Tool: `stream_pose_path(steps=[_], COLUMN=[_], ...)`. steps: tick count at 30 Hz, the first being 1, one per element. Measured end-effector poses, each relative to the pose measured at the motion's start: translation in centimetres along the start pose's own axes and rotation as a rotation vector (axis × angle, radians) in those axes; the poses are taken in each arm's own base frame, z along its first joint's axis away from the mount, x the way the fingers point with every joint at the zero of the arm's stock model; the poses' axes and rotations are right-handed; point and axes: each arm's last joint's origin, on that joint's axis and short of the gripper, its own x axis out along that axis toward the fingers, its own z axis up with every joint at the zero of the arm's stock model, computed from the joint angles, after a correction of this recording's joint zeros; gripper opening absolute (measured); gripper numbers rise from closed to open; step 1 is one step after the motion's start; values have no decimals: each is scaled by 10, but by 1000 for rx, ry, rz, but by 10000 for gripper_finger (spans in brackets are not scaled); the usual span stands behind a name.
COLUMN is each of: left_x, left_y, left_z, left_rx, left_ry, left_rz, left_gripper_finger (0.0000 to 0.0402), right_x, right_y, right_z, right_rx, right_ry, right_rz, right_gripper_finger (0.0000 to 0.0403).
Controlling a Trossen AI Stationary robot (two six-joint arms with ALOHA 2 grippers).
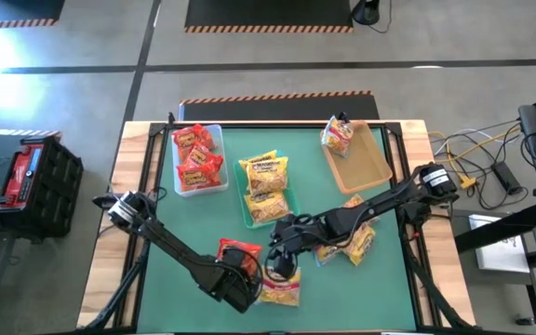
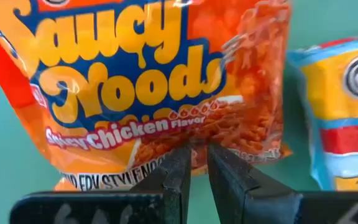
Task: Sort Maruchan noodles
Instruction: Put the orange noodle pack into the transparent bin
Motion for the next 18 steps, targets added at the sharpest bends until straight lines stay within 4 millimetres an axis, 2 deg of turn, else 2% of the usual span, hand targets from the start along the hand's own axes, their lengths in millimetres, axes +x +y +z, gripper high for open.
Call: stream_pose_path(steps=[6,13,18], left_x=[0,6,10], left_y=[2,8,12], left_z=[-3,-5,-6], left_rx=[0,-43,-74], left_ry=[11,26,32], left_rz=[6,34,31], left_gripper_finger=[38,38,38], right_x=[5,13,16], right_y=[-6,-31,-45], right_z=[-3,-20,-30], right_rx=[79,218,318], right_ry=[-56,-78,-89], right_rz=[45,56,125], right_gripper_finger=[185,185,185])
